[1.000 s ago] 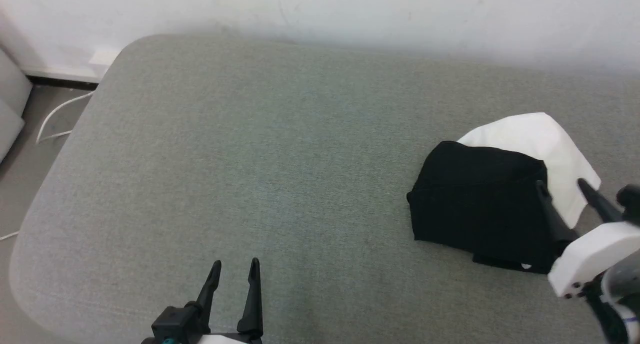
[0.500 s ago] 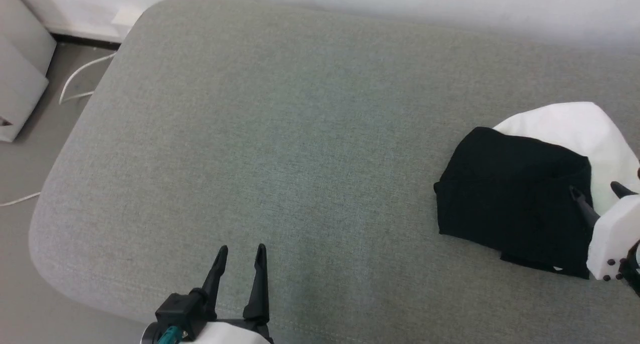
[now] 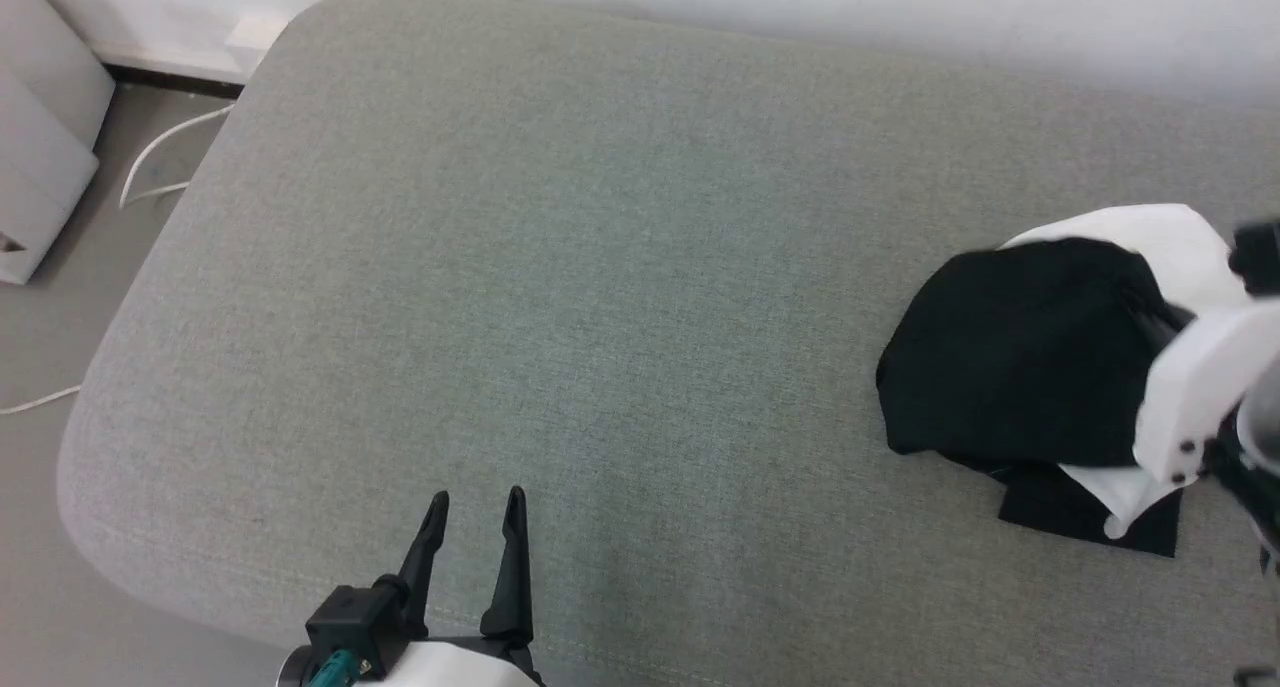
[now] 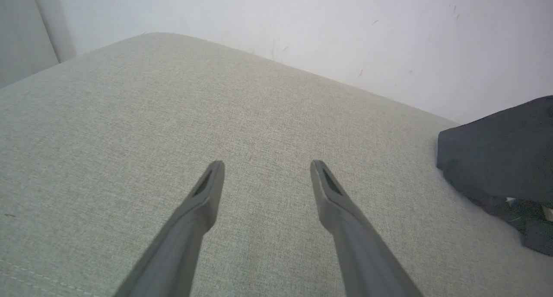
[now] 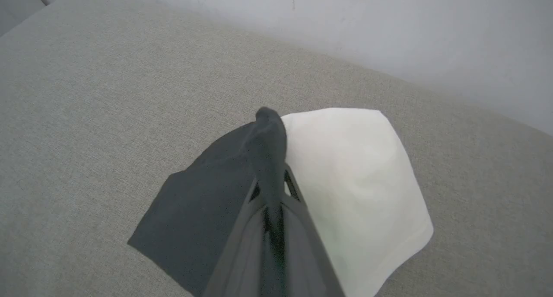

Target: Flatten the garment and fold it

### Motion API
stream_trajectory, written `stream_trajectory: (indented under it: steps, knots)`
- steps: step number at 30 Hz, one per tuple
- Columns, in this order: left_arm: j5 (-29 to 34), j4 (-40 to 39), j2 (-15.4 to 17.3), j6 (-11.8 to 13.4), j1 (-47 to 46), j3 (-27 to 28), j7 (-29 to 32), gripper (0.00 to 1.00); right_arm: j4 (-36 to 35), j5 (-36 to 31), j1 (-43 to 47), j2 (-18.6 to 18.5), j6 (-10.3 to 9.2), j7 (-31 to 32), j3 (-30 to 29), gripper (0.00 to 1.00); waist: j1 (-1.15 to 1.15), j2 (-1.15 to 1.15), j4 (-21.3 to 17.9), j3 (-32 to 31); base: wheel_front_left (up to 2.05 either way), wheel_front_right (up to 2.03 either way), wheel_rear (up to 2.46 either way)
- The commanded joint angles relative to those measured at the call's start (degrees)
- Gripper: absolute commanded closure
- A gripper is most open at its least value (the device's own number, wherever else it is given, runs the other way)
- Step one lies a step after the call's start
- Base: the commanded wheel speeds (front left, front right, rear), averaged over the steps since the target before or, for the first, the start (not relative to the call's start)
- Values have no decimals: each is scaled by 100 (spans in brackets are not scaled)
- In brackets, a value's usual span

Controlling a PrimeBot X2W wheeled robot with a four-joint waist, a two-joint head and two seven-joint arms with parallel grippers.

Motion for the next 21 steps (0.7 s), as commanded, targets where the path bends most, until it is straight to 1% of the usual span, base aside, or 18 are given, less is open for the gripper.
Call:
stream_trajectory:
  steps: [1, 3, 5, 7, 9, 11, 13, 17, 19, 21]
  knots:
    - [-16, 2, -5, 36, -61, 5, -27, 0, -141, 130, -308, -79, -4, 211, 135, 100, 0, 0, -82, -86, 0, 0, 0]
    - [-35, 9, -5, 33, -59, -29, -27, 0, -263, 278, -694, -185, -4, 609, 392, 100, 0, 0, -97, -116, 0, 0, 0]
    - [-65, 13, -5, 33, -78, -74, -27, 0, -344, 345, -1160, -343, -4, 1000, 822, 100, 0, 0, -79, -109, 0, 0, 0]
    - [-105, 8, -5, 39, -102, -120, -27, 0, -271, 472, -1686, -292, -4, 1343, 1211, 100, 0, 0, -41, -67, 0, 0, 0]
    - [-163, 8, -5, 44, -123, -180, -27, 0, -58, 533, -2236, -95, -4, 1541, 1581, 100, 0, 0, 21, -1, 0, 0, 0]
    - [-216, 31, -5, 41, -163, -270, -27, 0, 325, 511, -2735, 183, -4, 1576, 1904, 100, 0, 0, 126, 84, 0, 0, 0]
    - [-263, 86, -5, 22, -234, -392, -27, 0, 849, 430, -3089, 510, -4, 1514, 2156, 100, 0, 0, 295, 165, 0, 0, 0]
    - [-389, 153, -5, 50, -352, -586, -27, 0, 2027, 280, -3379, 1126, -4, 1223, 2414, 100, 0, 0, 678, 256, 0, 0, 0]
    - [-424, 193, -5, 62, -372, -656, -27, 0, 2620, 203, -3394, 1281, -4, 1093, 2457, 100, 0, 0, 852, 283, 0, 0, 0]
    - [-437, 232, -5, 74, -369, -721, -27, 0, 3208, 79, -3356, 1348, -4, 1038, 2523, 100, 0, 0, 1011, 290, 0, 0, 0]
